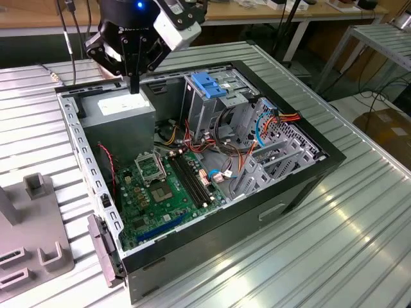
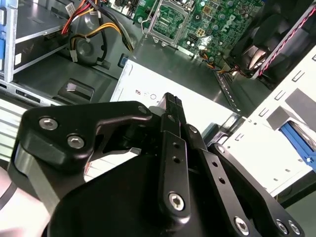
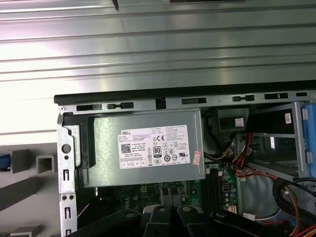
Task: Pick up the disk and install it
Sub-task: 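Reach for the disk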
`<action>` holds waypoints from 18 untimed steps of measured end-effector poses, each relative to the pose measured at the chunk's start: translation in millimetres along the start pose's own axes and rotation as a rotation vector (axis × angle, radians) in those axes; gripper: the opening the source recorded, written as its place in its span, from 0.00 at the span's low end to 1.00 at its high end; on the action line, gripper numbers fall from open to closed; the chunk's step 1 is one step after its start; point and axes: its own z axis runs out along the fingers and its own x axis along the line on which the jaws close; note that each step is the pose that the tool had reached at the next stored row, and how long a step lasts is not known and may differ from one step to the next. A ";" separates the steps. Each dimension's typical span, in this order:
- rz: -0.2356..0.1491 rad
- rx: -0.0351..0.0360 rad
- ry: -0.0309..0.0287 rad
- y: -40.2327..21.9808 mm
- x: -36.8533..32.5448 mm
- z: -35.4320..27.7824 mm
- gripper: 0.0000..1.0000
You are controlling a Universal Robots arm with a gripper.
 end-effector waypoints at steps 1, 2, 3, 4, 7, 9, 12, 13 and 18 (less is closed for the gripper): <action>0.000 0.0000 0.0000 -0.1 0.8 0.0 0.10; 0.000 0.0000 0.0000 -0.1 1.9 -0.1 0.10; 0.000 0.0000 0.0000 -0.2 2.9 -0.1 0.10; 0.000 -0.0001 0.0000 -0.2 3.4 -0.1 0.10; 0.000 0.0000 0.0000 -0.3 4.6 -0.1 0.10; 0.000 0.0000 0.0000 -0.4 6.1 -0.2 0.10; 0.000 0.0000 0.0000 -0.6 7.5 -0.2 0.10; 0.000 0.0000 0.0000 -0.6 8.0 -0.2 0.10; 0.000 0.0000 0.0000 -0.7 9.3 -0.3 0.10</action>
